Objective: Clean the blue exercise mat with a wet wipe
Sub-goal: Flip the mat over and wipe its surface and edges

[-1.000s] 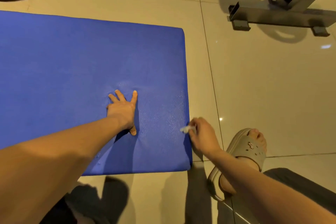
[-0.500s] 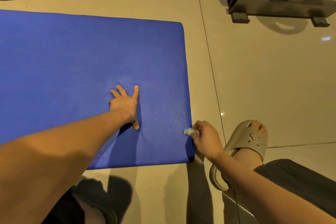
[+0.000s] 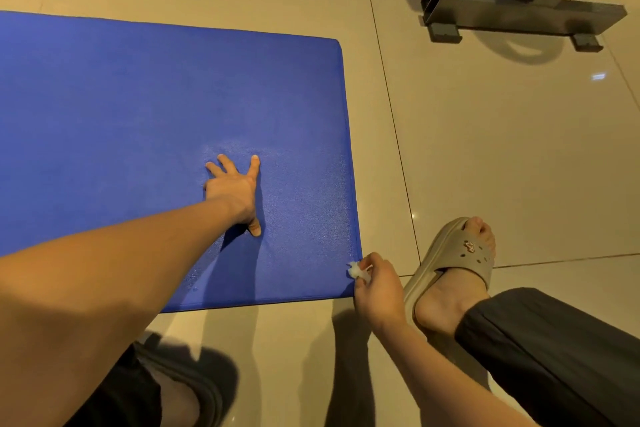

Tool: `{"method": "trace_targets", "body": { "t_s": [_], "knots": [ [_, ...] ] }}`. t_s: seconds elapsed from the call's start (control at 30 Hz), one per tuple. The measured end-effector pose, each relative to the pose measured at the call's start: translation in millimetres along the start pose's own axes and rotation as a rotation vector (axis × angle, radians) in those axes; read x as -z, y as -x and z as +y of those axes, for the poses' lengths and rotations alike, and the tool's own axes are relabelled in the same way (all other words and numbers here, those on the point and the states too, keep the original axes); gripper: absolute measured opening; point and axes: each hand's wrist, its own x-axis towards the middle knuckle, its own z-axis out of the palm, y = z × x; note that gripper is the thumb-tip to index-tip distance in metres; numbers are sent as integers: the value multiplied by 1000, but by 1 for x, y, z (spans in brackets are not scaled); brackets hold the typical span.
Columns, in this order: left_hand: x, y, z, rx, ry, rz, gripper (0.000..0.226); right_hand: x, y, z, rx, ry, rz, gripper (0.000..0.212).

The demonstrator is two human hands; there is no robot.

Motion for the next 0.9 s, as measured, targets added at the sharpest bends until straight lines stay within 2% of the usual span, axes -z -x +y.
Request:
{"method": "trace_targets", "body": {
  "t_s": [0.1,0.2,0.27,0.4,0.53,0.63,0.7,0.8,0.9],
  "knots": [
    [0,1,-1,-3,6,9,166,-15,10,6,-75,-23,19,12],
    [1,3,-2,-7,6,15,166,-22,12,5,-179,-230,82,7],
    [2,6,-2,-6,14,16,165,-24,13,1,-238,-373,131,13],
    [-2,12,-8,-6,82,33,160,-28,12,-2,-410,-533,214,10],
    [-20,27,-19,-46,188,109,136,-35,16,0,-533,-713,274,29],
    [-35,43,-28,-91,215,173,118,-33,19,5,-515,-673,290,24],
    [-45,52,-35,-130,184,163,128,-33,19,7,-464,-598,294,16],
    [-58,64,-46,-187,93,65,151,-39,24,2,-453,-578,307,10],
    [-65,69,-44,-191,76,67,152,-52,33,-7,-453,-627,356,13]
  ]
}}
